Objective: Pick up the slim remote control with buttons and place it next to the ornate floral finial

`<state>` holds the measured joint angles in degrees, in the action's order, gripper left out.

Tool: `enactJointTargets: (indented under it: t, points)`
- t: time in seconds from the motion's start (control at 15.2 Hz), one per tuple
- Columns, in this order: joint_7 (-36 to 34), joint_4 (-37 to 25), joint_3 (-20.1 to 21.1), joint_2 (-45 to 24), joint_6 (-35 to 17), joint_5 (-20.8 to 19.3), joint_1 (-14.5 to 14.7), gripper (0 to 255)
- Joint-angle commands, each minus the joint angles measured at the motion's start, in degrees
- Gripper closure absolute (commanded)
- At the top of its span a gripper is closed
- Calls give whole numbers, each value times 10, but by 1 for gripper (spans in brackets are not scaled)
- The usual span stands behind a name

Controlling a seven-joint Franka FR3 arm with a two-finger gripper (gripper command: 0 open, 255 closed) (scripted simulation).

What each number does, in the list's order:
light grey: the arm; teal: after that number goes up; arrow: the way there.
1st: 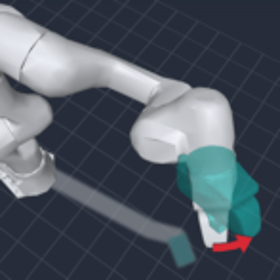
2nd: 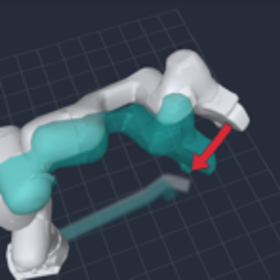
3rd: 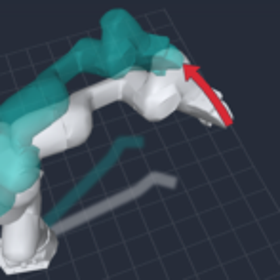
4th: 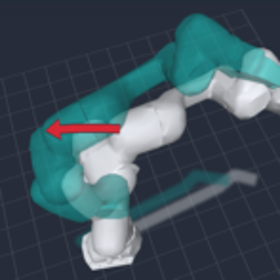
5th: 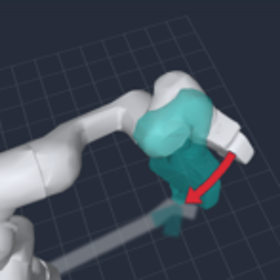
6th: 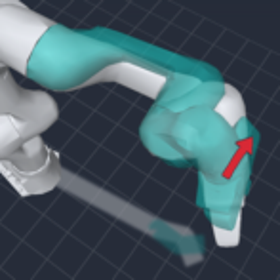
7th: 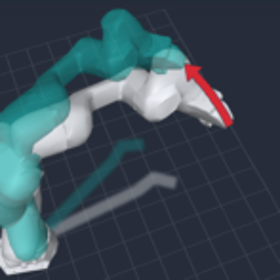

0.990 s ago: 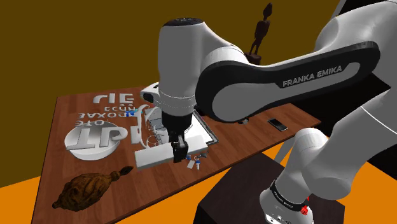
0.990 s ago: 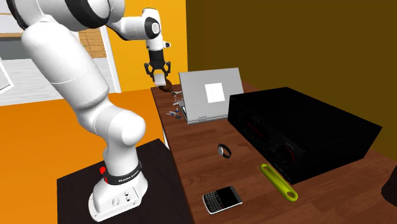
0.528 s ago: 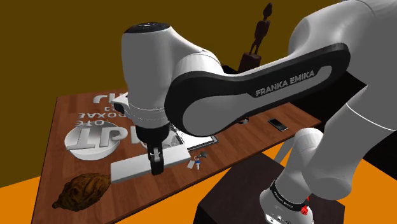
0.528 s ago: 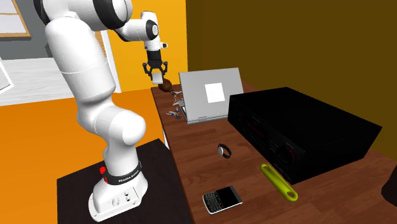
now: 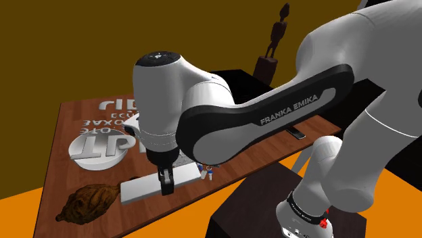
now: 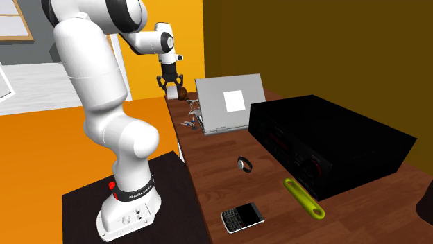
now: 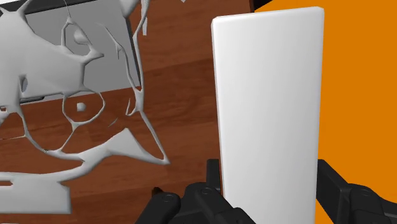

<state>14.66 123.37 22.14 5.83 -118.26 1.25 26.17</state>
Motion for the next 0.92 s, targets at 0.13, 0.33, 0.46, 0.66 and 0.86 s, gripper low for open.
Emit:
enactJointTargets:
  t: [0.13, 0.33, 0.46, 0.66, 0.86]
  points:
    - [-5, 18, 2, -14, -32, -6, 0, 255]
    - [-9, 31, 3, -25, -55, -10, 0, 255]
    - [-12, 40, 4, -32, -70, -14, 0, 255]
    - [-16, 51, 5, -45, -93, -20, 1, 255]
    - [-22, 61, 5, -58, -116, -27, 1, 255]
